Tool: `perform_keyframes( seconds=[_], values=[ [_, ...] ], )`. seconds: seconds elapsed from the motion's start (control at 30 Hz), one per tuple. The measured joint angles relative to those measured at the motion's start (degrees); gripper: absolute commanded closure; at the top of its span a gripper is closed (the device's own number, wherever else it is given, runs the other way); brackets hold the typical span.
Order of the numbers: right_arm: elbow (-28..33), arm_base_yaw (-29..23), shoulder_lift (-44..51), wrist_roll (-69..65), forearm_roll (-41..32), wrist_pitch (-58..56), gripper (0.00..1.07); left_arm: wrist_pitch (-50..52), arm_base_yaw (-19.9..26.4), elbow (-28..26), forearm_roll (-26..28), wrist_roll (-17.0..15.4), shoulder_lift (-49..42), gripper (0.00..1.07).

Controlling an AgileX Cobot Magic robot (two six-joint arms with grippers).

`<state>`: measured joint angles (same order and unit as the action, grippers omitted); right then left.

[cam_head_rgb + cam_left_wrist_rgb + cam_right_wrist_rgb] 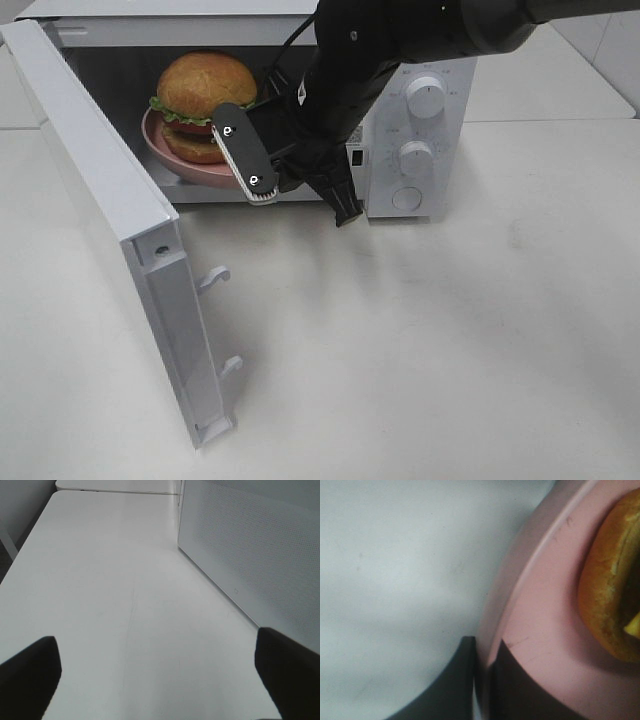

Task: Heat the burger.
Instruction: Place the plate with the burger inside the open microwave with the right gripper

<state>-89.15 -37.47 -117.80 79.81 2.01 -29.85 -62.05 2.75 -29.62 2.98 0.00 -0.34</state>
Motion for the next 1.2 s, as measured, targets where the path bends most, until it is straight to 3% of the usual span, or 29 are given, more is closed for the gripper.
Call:
perform_keyframes(
  seconds=[0.67,1.2],
  values=[
    [-19.31,-0.11,-13.06,-11.57,7.28,-5.79,1.05,0.0,0.0,0.0,0.0,0.0,0.0,0.09],
    [-20.74,-0.06,-16.33,-11.52,8.71,-4.64,0.99,0.0,0.0,0.0,0.0,0.0,0.0,0.09]
  ],
)
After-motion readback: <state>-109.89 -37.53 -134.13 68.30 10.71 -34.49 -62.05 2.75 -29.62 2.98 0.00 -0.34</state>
